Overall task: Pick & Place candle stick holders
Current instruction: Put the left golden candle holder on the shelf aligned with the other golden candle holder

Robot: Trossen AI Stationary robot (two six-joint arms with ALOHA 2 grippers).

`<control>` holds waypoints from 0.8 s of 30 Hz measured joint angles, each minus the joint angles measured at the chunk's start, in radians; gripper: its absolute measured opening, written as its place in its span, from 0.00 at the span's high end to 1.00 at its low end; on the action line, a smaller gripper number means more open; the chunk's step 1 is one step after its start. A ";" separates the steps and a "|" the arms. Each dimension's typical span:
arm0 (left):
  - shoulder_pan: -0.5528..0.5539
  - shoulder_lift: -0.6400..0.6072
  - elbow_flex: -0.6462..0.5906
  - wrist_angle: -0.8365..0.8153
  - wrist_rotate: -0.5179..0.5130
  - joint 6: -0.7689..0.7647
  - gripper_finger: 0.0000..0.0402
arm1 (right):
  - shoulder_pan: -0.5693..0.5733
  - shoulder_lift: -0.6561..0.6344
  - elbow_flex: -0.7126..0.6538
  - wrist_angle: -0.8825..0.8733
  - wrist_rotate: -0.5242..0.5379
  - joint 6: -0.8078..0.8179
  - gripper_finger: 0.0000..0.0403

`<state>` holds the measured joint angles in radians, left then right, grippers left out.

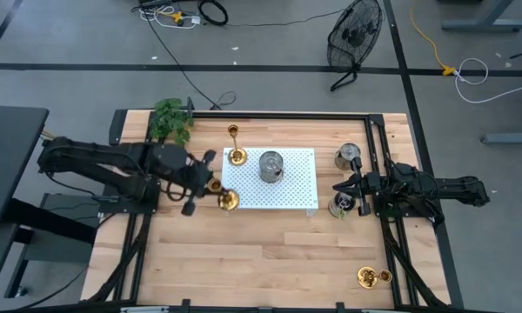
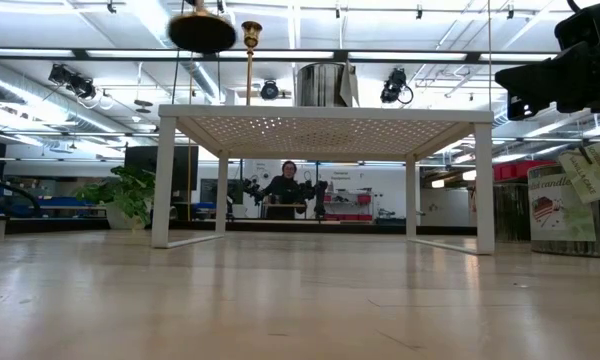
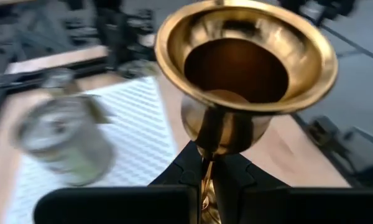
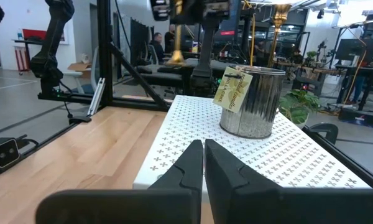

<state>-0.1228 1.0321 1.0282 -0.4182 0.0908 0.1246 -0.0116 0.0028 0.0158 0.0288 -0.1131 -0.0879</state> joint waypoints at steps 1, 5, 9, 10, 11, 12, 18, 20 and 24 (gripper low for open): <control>0.016 0.000 0.005 0.002 -0.002 0.000 0.94 | 0.000 0.000 0.000 0.000 0.000 0.000 0.95; 0.080 0.000 0.006 -0.008 -0.002 -0.006 0.94 | 0.000 0.000 0.000 0.000 0.000 0.000 0.95; 0.133 0.015 0.006 -0.006 -0.001 -0.007 0.94 | 0.000 0.000 0.000 0.000 0.000 0.000 0.95; 0.144 0.021 0.006 -0.009 -0.001 -0.007 0.94 | 0.000 0.000 0.000 0.000 0.000 0.000 0.95; 0.154 0.028 0.006 -0.009 -0.001 -0.007 0.94 | 0.000 0.000 0.000 0.000 0.000 0.000 0.95; 0.164 0.034 0.006 -0.003 0.003 -0.007 0.94 | 0.000 0.000 0.000 0.000 0.000 0.000 0.95; 0.212 0.086 0.006 -0.003 0.019 -0.008 0.94 | 0.000 0.000 0.000 0.000 0.000 0.000 0.95; 0.227 0.106 0.006 -0.002 0.018 -0.008 0.94 | 0.000 0.000 0.000 0.000 0.000 0.000 0.95; 0.249 0.147 0.006 -0.001 0.018 -0.008 0.94 | 0.000 0.000 0.000 0.000 0.000 0.000 0.95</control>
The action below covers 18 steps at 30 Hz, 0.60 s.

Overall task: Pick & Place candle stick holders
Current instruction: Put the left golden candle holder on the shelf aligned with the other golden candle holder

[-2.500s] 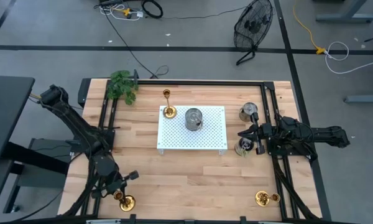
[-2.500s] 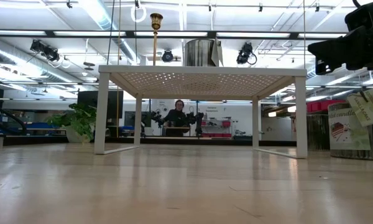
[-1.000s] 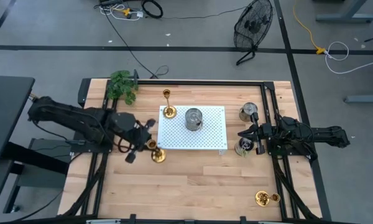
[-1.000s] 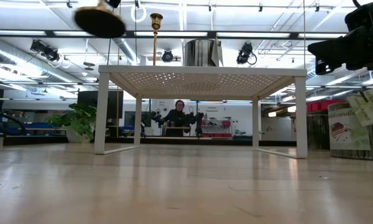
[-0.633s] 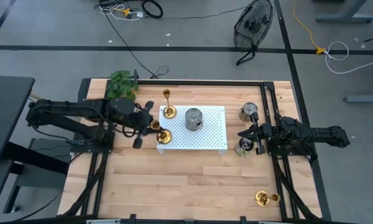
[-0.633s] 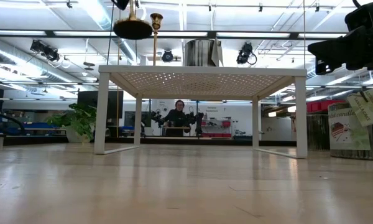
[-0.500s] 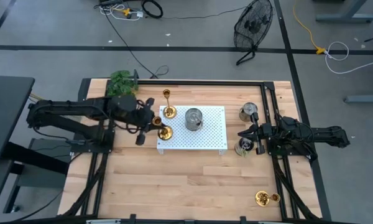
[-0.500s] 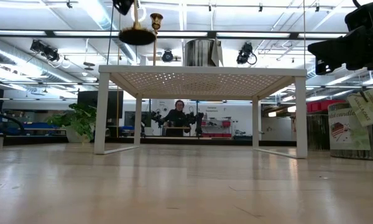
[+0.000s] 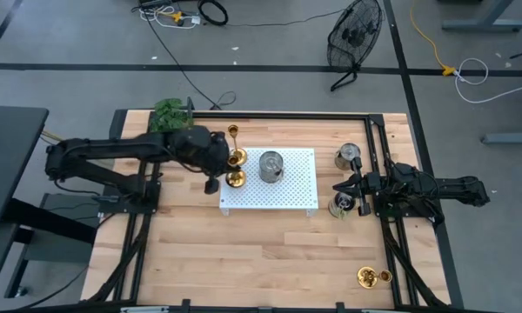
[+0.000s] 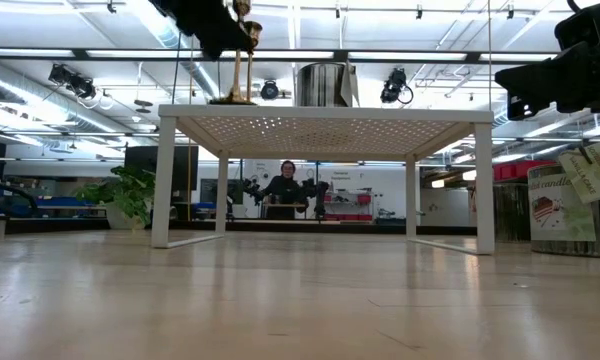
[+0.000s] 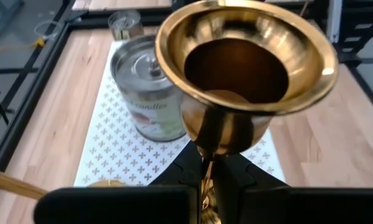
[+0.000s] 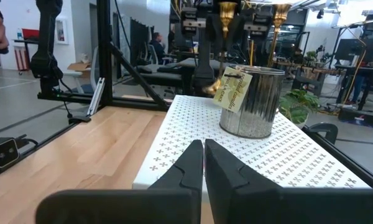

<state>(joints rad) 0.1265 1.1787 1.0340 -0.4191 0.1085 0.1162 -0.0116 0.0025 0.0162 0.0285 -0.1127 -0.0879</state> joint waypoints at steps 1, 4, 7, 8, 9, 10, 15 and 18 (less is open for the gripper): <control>0.005 0.006 0.000 0.000 0.001 0.000 0.94 | 0.000 0.000 0.000 0.000 0.000 0.000 0.95; 0.019 0.023 -0.001 0.008 0.031 -0.001 0.94 | 0.000 0.000 0.000 0.000 0.000 0.000 0.95; 0.029 0.034 -0.001 0.016 0.046 -0.001 0.94 | 0.000 0.000 0.000 0.000 0.000 0.000 0.95; 0.028 0.035 -0.001 0.011 0.045 -0.002 0.94 | 0.000 0.000 0.000 0.000 0.000 0.000 0.95; 0.029 0.035 -0.001 0.003 0.045 -0.001 0.94 | 0.000 0.000 0.000 0.000 0.000 0.000 0.95; 0.029 0.035 -0.001 0.007 0.045 -0.002 0.94 | 0.000 0.000 0.000 0.000 0.000 0.000 0.95; 0.028 0.033 -0.001 0.009 0.045 0.000 0.94 | 0.000 0.000 0.000 0.000 0.000 0.000 0.95; 0.028 0.010 -0.001 0.007 0.042 0.000 0.94 | 0.000 0.000 0.000 0.000 0.000 0.000 0.95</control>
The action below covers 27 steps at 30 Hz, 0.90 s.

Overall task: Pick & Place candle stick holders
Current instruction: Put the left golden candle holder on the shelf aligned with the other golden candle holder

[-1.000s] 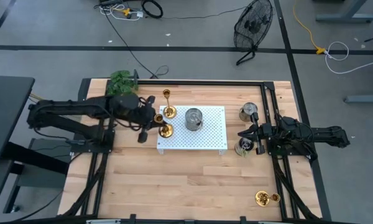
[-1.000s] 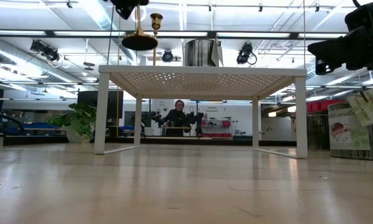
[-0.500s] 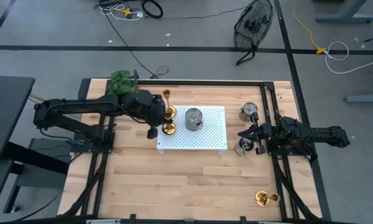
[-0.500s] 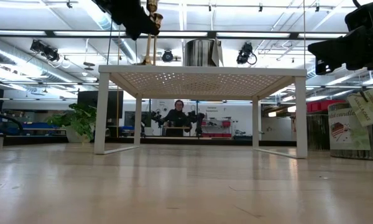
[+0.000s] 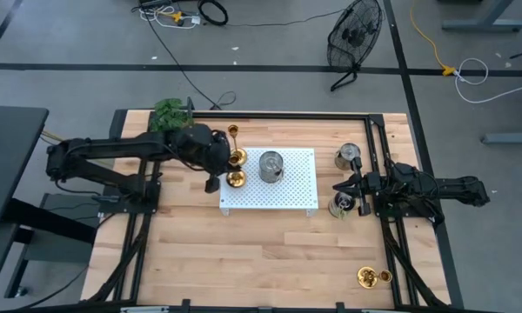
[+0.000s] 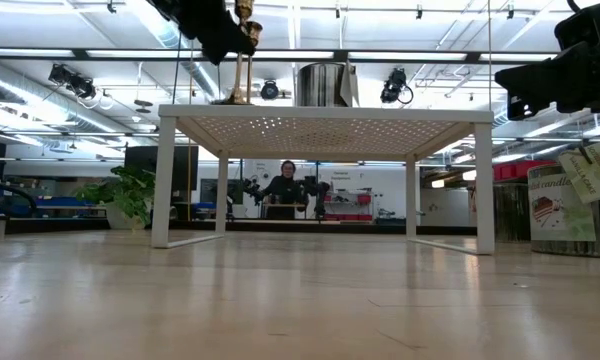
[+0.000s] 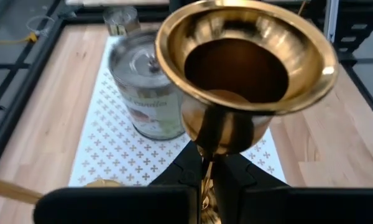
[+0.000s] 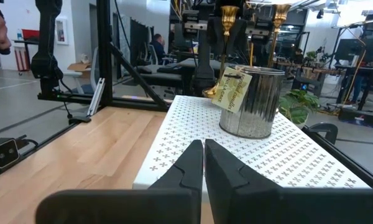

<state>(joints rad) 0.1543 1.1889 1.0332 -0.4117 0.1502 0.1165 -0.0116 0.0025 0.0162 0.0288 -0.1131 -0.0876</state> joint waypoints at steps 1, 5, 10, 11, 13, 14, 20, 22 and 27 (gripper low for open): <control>0.000 -0.010 -0.001 0.002 -0.004 0.000 0.94 | 0.000 0.000 0.000 0.000 0.000 0.000 0.95; 0.000 -0.069 -0.060 0.059 -0.008 -0.006 0.94 | 0.000 0.000 0.000 0.000 0.000 0.000 0.95; 0.000 -0.133 -0.115 0.086 -0.007 -0.021 0.94 | 0.000 0.000 0.000 0.000 0.001 0.000 0.95; 0.000 -0.142 -0.124 0.099 -0.008 -0.020 0.94 | 0.000 0.000 0.000 0.000 0.000 0.000 0.95; 0.001 -0.148 -0.127 0.113 -0.012 -0.019 0.94 | 0.000 0.000 0.000 0.000 0.001 0.000 0.95; 0.001 -0.150 -0.127 0.110 -0.014 -0.019 0.94 | 0.000 0.000 0.000 0.000 0.000 0.000 0.95; 0.002 -0.146 -0.128 0.109 -0.015 0.002 0.94 | 0.000 0.000 0.000 0.000 0.000 0.000 0.95; 0.006 -0.131 -0.128 0.114 -0.015 0.001 0.94 | 0.000 0.000 0.000 0.000 0.000 0.000 0.95; 0.013 -0.106 -0.128 0.115 -0.015 0.001 0.94 | 0.000 0.000 0.000 0.000 0.000 0.000 0.95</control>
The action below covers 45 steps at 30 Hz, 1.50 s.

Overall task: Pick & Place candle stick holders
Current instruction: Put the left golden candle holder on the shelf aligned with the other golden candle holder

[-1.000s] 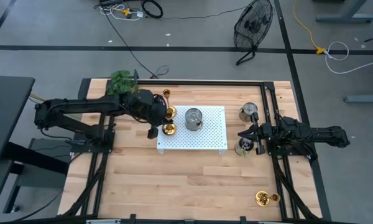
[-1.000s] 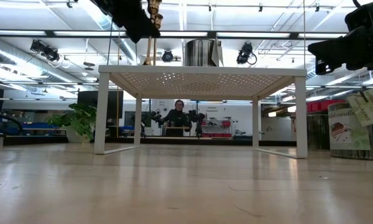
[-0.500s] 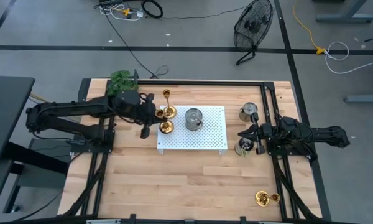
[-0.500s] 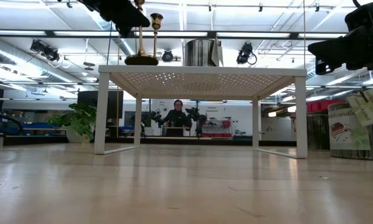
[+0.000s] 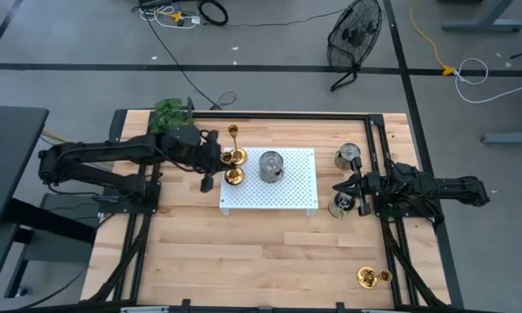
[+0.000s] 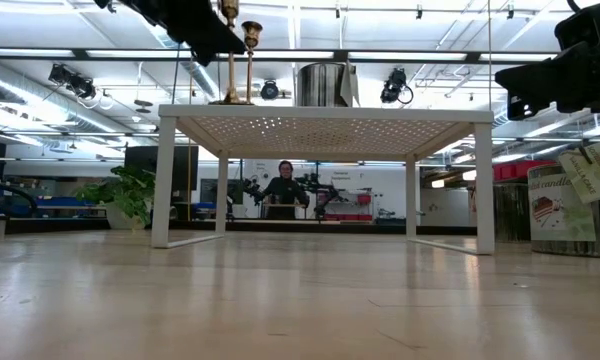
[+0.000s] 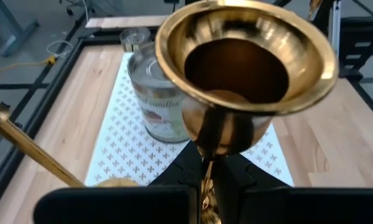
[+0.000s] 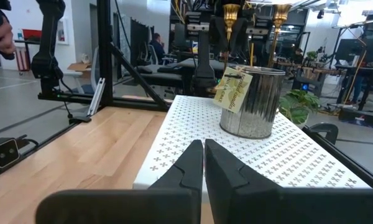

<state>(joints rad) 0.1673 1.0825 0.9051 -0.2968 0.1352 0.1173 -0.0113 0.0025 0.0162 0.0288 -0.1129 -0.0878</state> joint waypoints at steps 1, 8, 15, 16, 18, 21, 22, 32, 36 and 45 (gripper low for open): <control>0.000 0.008 0.000 -0.001 0.000 0.000 0.94 | 0.000 0.000 0.000 0.000 0.000 0.000 0.95; 0.000 0.046 0.000 0.000 0.000 0.000 0.94 | 0.000 0.000 0.000 0.000 0.000 0.000 0.95; 0.000 0.064 0.001 0.005 0.000 0.001 0.94 | 0.000 0.000 0.000 0.000 0.000 0.000 0.95; 0.000 0.064 0.000 -0.002 0.000 0.001 0.94 | 0.000 0.000 0.000 0.000 0.000 0.000 0.95; 0.000 0.064 0.000 0.008 0.000 0.001 0.94 | 0.000 0.000 0.000 0.000 0.000 0.000 0.95; 0.000 0.065 0.000 0.005 -0.013 0.000 0.94 | 0.000 0.000 0.000 0.000 0.000 0.000 0.95; 0.000 0.065 0.000 0.006 -0.017 -0.001 0.94 | 0.000 0.000 0.000 0.000 0.000 0.000 0.95; 0.000 0.065 0.000 0.007 -0.042 -0.001 0.94 | 0.000 0.000 0.000 0.000 0.000 0.000 0.95; 0.000 0.065 0.000 0.007 -0.042 -0.001 0.94 | 0.000 0.000 0.000 0.000 0.000 0.000 0.95; 0.000 0.065 0.000 0.021 -0.031 0.000 0.94 | 0.000 0.000 0.000 0.000 0.000 0.000 0.95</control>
<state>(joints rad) 0.1674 1.1477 0.9054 -0.2760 0.1039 0.1169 -0.0116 0.0025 0.0160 0.0288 -0.1129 -0.0877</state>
